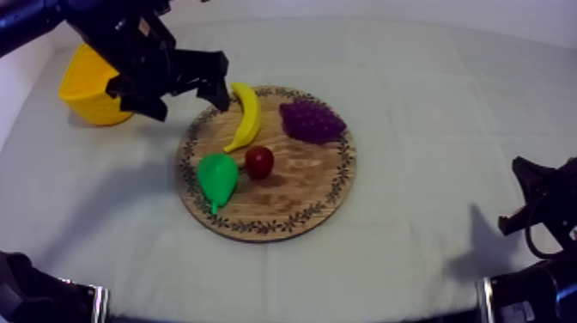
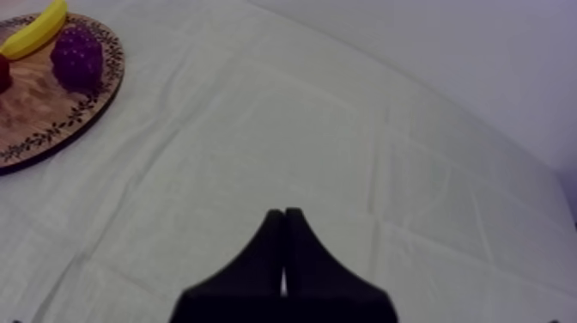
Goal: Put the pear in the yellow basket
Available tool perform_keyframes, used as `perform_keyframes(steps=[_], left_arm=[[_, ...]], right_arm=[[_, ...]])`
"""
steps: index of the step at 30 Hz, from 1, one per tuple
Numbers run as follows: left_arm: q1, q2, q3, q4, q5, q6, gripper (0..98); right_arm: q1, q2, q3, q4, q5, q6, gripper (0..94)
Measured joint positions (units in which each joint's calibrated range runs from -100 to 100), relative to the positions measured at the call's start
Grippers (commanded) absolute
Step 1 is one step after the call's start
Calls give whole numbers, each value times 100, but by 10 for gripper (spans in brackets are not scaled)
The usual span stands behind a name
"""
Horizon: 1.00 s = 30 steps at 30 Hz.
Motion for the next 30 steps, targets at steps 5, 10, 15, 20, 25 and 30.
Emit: perform_keyframes(steps=[5, 10, 15, 20, 25, 30], left_arm=[[17, 18, 230, 21, -173, 21, 954], [13, 175, 552, 58, -417, -6, 955], [-8, 443, 907, 126, -684, -69, 956], [-24, 766, 1224, 213, -994, -112, 954], [-29, 1209, 1234, 247, -1254, -145, 924], [16, 1653, 1071, 272, -1397, -192, 909]], right_arm=[[0, 0, 0, 0, 0, 0, 2], [0, 0, 0, 0, 0, 0, 2], [0, 0, 0, 0, 0, 0, 2], [0, 0, 0, 0, 0, 0, 2], [0, 0, 0, 0, 0, 0, 2], [0, 0, 0, 0, 0, 3, 2]])
